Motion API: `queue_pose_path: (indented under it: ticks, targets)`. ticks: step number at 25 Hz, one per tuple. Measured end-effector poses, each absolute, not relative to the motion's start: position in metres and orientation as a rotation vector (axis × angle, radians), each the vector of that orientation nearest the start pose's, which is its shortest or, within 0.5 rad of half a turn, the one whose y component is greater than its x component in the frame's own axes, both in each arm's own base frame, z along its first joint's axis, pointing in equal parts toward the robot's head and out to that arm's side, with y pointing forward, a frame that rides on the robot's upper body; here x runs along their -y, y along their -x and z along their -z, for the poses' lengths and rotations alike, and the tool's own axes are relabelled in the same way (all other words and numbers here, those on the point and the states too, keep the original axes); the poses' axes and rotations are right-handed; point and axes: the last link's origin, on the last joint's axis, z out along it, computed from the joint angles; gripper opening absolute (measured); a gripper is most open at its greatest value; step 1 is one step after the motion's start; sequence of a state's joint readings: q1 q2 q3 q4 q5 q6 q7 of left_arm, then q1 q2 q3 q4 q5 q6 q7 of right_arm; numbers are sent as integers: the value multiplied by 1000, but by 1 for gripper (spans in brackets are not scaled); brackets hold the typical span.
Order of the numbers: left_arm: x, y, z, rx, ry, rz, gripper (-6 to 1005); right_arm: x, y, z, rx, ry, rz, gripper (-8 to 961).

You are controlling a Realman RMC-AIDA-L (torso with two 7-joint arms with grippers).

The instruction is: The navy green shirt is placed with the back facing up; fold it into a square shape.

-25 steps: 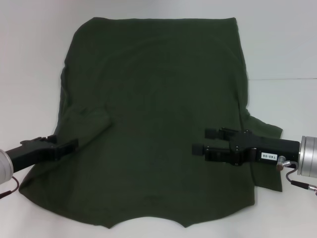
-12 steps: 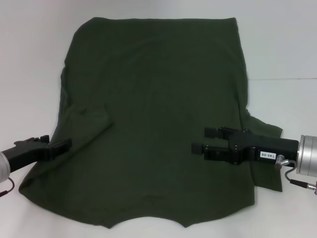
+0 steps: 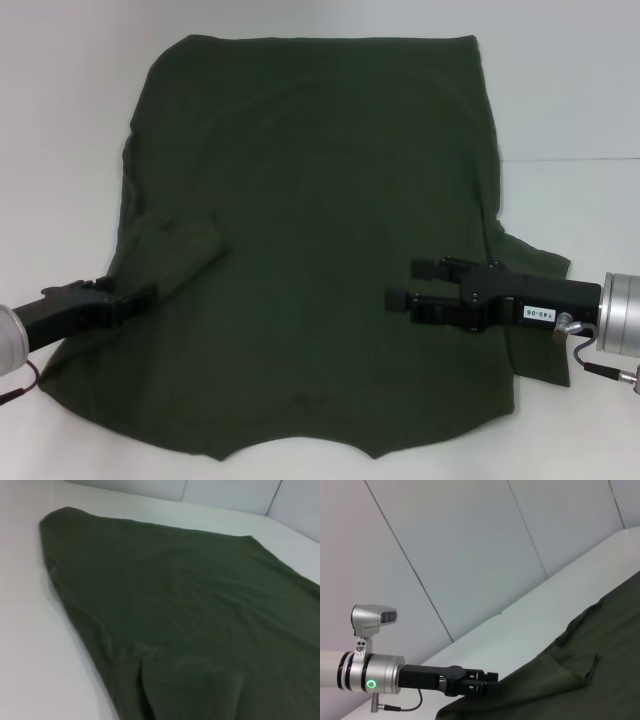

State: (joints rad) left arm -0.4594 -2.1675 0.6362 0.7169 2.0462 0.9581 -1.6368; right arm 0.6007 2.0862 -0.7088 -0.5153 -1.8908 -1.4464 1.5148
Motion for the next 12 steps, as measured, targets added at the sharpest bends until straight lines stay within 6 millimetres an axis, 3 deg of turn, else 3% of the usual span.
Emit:
queue_pose_path:
  ticks: [12]
  targets:
    - [-358,331,-1,1084,2104,430,723,-350,-244,22,-902,2628,-854,896]
